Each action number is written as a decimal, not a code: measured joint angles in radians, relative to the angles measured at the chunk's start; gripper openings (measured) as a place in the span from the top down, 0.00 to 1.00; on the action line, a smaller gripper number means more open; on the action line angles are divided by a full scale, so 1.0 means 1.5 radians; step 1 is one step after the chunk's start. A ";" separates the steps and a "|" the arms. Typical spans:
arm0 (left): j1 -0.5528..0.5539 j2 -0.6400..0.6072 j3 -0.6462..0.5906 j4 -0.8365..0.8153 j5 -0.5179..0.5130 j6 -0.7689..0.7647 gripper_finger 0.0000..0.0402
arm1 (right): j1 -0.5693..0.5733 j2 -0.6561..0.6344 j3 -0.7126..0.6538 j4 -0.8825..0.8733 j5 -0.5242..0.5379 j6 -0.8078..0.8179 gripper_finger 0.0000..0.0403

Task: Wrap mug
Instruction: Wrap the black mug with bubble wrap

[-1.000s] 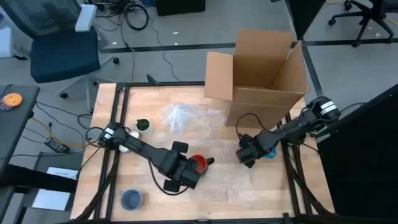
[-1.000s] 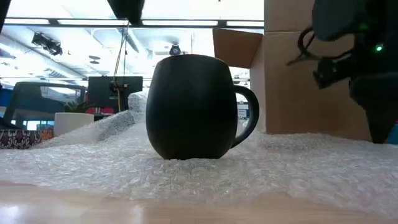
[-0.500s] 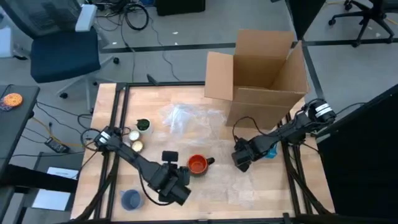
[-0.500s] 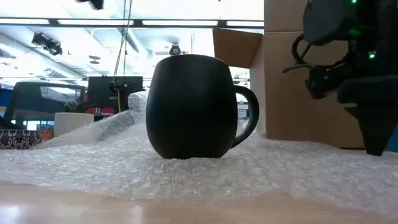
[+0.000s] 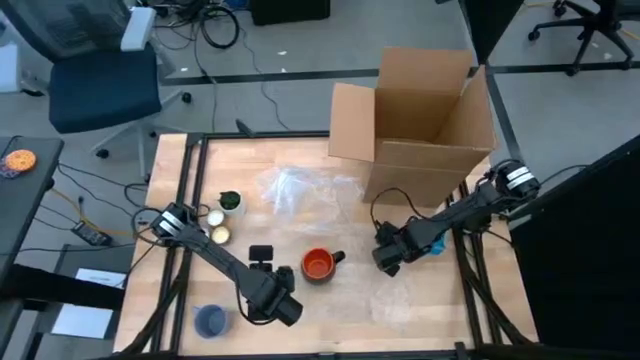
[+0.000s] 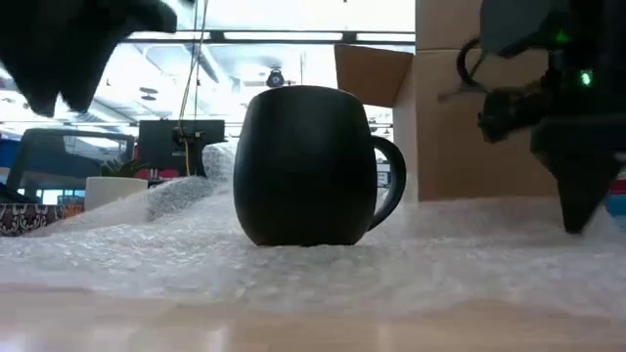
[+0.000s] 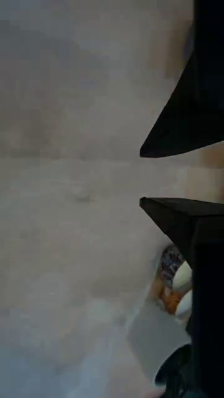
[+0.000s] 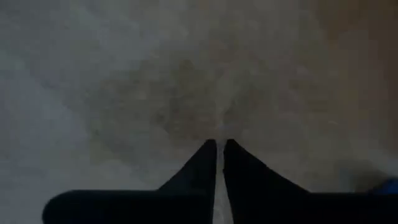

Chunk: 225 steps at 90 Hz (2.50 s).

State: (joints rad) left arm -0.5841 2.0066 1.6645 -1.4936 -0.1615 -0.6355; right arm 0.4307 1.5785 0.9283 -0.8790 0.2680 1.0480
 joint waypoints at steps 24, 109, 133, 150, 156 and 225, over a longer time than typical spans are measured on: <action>0.036 0.000 -0.110 0.192 0.052 0.058 0.76 | 0.009 -0.006 0.044 0.125 0.054 -0.150 1.00; 0.049 -0.117 -0.174 0.338 0.081 0.161 0.76 | -0.014 -0.007 0.046 0.508 0.109 -0.439 1.00; 0.043 -0.159 -0.174 0.374 0.063 0.142 0.76 | 0.013 -0.007 0.046 0.617 0.105 -0.518 1.00; 0.030 -0.230 -0.174 0.397 -0.033 0.133 0.76 | 0.038 -0.007 0.046 0.641 0.103 -0.559 1.00; 0.030 -0.257 -0.174 0.440 -0.086 0.141 0.76 | 0.041 -0.007 0.046 0.641 0.099 -0.565 1.00; 0.090 -0.253 -0.174 0.637 -0.179 0.471 0.76 | 0.051 -0.007 0.046 0.665 0.084 -0.566 1.00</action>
State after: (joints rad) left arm -0.4496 1.6264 1.4040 -0.5388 -0.4301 0.0715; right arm 0.5077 1.5684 0.9970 0.1179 0.3947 0.1993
